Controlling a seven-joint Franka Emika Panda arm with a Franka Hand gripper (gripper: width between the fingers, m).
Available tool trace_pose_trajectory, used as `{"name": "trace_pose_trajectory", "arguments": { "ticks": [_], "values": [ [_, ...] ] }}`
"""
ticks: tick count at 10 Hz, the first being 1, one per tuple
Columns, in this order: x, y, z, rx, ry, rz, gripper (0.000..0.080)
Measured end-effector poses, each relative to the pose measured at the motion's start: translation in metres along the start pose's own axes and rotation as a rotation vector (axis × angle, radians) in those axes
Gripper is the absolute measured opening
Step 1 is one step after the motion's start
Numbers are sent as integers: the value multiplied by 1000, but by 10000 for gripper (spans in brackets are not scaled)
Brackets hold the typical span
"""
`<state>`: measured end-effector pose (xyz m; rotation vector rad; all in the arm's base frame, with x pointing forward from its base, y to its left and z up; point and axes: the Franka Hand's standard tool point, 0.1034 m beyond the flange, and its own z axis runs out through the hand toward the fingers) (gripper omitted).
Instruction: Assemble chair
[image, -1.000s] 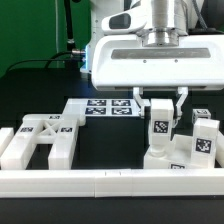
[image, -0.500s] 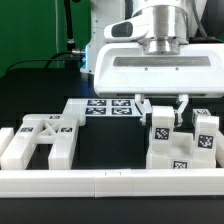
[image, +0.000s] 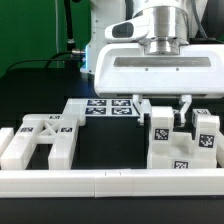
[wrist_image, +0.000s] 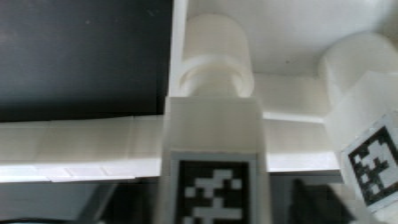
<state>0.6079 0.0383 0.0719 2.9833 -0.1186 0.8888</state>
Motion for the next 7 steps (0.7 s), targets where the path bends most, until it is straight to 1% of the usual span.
{"name": "trace_pose_trajectory", "arguments": {
  "ticks": [1, 2, 3, 4, 5, 7],
  "values": [
    [4, 3, -3, 2, -8, -3, 559],
    [11, 5, -9, 4, -5, 1, 559],
    [15, 7, -13, 6, -8, 3, 633],
    [19, 7, -17, 11, -16, 4, 645],
    [25, 10, -22, 13, -23, -3, 645],
    [39, 24, -27, 12, -34, -6, 649]
  ]
}}
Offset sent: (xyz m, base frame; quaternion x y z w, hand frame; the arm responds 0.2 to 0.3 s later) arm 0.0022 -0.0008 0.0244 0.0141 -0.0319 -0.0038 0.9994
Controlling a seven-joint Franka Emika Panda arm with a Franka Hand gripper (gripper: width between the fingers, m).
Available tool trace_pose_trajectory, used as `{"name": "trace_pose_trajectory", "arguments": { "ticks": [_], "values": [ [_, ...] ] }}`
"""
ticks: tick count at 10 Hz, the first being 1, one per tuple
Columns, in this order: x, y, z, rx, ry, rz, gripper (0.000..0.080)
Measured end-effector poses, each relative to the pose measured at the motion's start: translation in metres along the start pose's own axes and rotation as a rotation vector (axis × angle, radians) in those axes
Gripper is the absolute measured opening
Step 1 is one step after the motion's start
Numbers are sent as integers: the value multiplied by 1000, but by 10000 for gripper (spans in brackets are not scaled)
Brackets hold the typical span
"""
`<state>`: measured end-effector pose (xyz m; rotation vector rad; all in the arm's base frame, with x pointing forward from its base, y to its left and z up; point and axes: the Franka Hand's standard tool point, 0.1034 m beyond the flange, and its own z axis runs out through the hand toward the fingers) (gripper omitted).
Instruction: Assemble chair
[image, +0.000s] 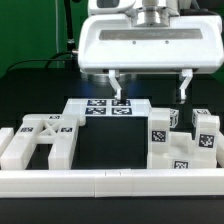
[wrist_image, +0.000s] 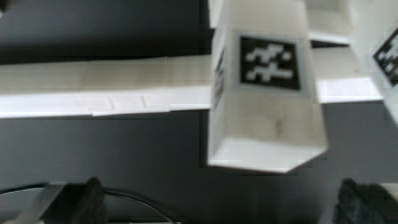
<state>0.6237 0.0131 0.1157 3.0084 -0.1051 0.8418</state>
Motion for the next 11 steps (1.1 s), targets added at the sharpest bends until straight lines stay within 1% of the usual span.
{"name": "trace_pose_trajectory", "arguments": {
  "ticks": [1, 4, 5, 6, 7, 8, 9, 10, 11],
  "values": [
    [4, 0, 0, 4, -8, 3, 649],
    [2, -2, 2, 11, -39, 4, 649],
    [-5, -2, 7, 24, -119, 12, 649],
    [-4, -4, 9, 48, -228, 19, 649],
    [1, -5, 10, 61, -291, 24, 649],
    [0, -4, 13, 69, -351, 31, 649],
    [-5, -6, 15, 83, -467, 51, 649],
    [-6, -7, 16, 88, -535, 67, 649],
    [-13, -8, 17, 93, -625, 81, 649]
  ]
}}
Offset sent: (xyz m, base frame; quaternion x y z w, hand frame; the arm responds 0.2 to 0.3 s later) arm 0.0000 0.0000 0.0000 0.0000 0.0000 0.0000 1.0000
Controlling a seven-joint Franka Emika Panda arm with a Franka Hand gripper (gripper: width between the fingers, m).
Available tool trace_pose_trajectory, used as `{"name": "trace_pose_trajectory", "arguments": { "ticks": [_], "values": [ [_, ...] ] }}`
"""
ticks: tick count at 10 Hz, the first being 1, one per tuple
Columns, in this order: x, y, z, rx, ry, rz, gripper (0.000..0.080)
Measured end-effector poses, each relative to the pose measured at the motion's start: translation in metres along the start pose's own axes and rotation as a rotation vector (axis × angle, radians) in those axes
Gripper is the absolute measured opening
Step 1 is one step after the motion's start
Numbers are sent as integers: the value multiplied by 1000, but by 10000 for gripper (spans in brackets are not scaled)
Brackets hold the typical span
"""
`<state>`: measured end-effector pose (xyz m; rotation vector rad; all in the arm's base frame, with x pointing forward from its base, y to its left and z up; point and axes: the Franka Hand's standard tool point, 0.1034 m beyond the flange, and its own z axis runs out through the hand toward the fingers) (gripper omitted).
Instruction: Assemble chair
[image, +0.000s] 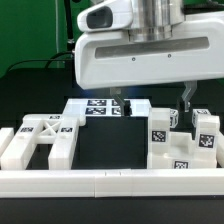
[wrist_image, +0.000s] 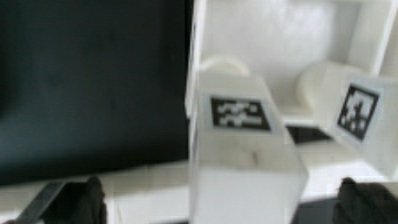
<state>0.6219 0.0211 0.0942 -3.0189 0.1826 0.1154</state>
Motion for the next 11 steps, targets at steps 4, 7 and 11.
{"name": "trace_pose_trajectory", "arguments": {
  "ticks": [4, 7, 11],
  "values": [
    [2, 2, 19, -5, -114, 115, 649],
    [2, 1, 19, -5, -113, 122, 538],
    [1, -8, 20, -8, -114, 127, 284]
  ]
}}
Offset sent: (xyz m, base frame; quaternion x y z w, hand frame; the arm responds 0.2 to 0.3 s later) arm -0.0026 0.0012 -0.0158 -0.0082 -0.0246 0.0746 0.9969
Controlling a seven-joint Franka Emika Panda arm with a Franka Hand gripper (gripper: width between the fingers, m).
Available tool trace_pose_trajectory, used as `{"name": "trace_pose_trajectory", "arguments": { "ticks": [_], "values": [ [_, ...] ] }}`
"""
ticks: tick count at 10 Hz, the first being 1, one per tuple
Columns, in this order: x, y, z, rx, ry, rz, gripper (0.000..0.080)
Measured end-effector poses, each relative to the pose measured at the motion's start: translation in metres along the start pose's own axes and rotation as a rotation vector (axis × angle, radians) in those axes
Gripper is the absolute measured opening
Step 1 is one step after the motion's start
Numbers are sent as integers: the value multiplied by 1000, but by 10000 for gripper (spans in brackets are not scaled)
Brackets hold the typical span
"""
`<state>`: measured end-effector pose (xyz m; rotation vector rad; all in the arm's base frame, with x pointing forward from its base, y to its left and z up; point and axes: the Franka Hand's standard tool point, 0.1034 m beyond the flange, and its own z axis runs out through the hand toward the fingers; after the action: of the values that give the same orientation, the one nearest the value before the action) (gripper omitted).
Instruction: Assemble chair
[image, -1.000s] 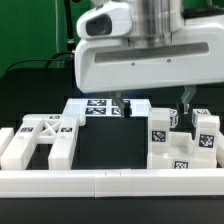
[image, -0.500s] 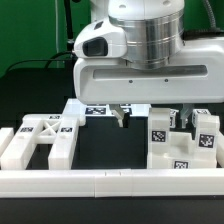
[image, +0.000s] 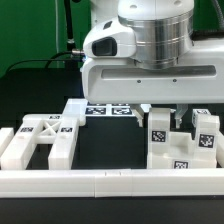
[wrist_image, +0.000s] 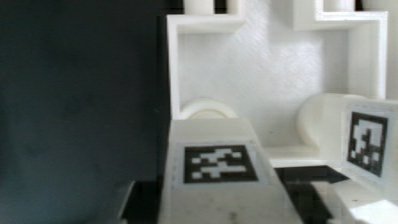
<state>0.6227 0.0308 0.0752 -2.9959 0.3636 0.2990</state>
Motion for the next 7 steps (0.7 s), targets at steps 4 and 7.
{"name": "trace_pose_trajectory", "arguments": {
  "ticks": [4, 7],
  "values": [
    [0, 0, 0, 4, 8, 182, 284],
    [-9, -5, 3, 13, 49, 504, 284]
  ]
}}
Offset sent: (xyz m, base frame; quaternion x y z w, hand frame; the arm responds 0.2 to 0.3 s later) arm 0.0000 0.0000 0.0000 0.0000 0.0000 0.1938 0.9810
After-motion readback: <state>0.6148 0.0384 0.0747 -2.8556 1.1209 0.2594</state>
